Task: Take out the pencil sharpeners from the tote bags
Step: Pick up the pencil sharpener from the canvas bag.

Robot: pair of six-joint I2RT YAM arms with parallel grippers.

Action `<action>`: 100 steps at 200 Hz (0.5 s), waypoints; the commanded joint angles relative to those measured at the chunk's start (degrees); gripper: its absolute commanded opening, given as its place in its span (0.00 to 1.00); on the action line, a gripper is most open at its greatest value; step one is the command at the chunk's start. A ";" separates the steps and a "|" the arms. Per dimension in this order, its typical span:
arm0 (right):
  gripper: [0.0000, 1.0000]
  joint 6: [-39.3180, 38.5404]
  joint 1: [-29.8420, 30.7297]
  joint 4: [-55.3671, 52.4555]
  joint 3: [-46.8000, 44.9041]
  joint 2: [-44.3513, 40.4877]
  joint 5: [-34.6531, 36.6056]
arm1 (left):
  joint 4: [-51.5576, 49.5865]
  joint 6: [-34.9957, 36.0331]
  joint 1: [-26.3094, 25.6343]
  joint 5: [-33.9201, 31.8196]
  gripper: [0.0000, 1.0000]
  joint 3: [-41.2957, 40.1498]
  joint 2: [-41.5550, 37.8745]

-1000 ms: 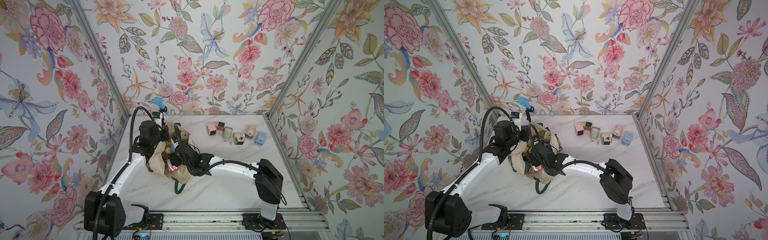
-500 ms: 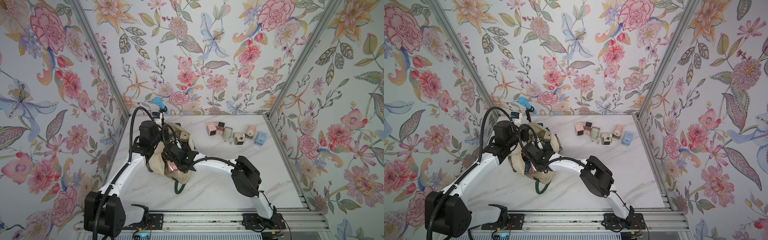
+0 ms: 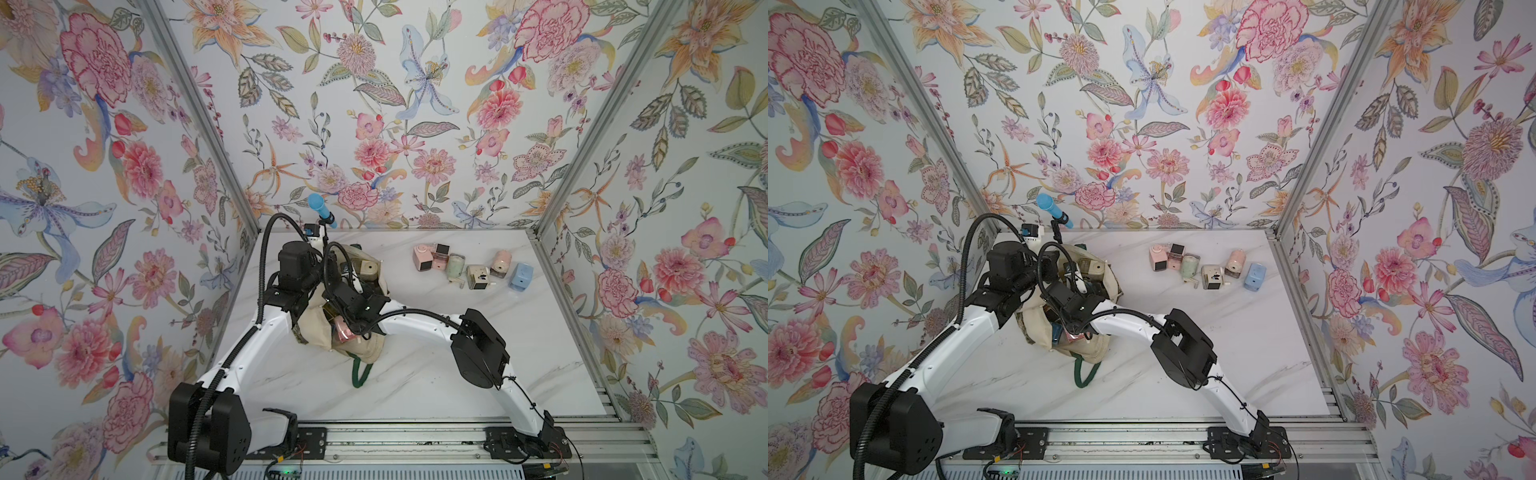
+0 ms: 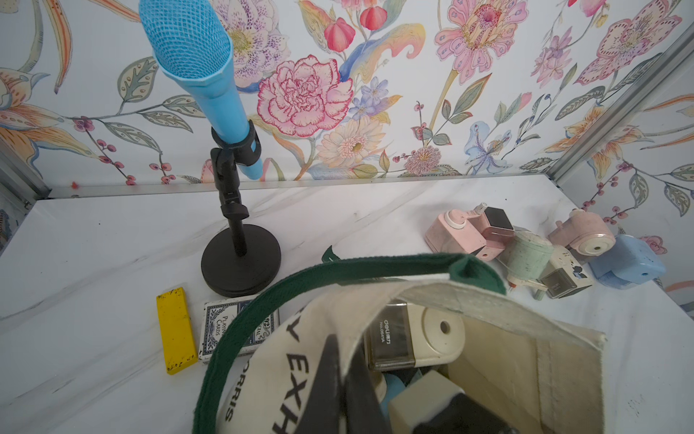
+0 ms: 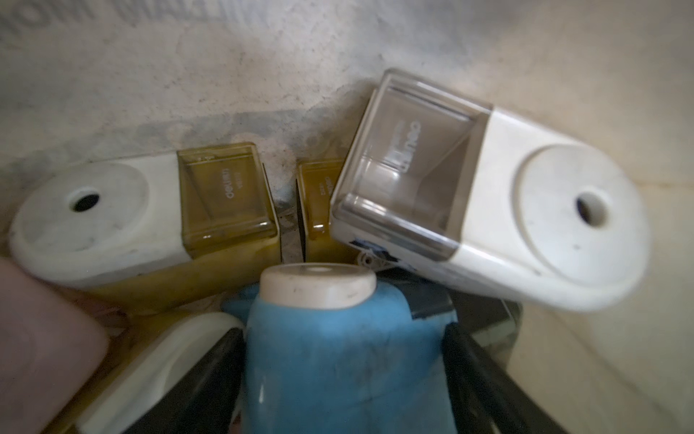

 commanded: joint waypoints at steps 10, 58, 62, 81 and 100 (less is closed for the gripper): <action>0.75 3.30 -2.24 -7.21 -6.62 -2.95 -3.32 | 6.97 0.13 -0.45 0.85 0.00 3.49 -3.22; 0.71 3.17 -2.50 -7.21 -12.16 -8.27 -5.60 | 6.93 0.18 -0.41 0.75 0.00 3.33 -3.49; 0.72 3.22 -2.62 -7.21 -12.41 -8.56 -5.79 | 6.87 0.17 -0.43 0.79 0.00 3.37 -3.41; 0.71 3.37 -2.75 -7.21 -13.90 -9.54 -6.45 | 6.87 0.16 -0.42 0.92 0.00 3.36 -3.40; 0.70 2.85 -2.59 -7.17 -15.17 -10.99 -7.22 | 6.87 0.19 -0.40 0.84 0.00 3.40 -3.44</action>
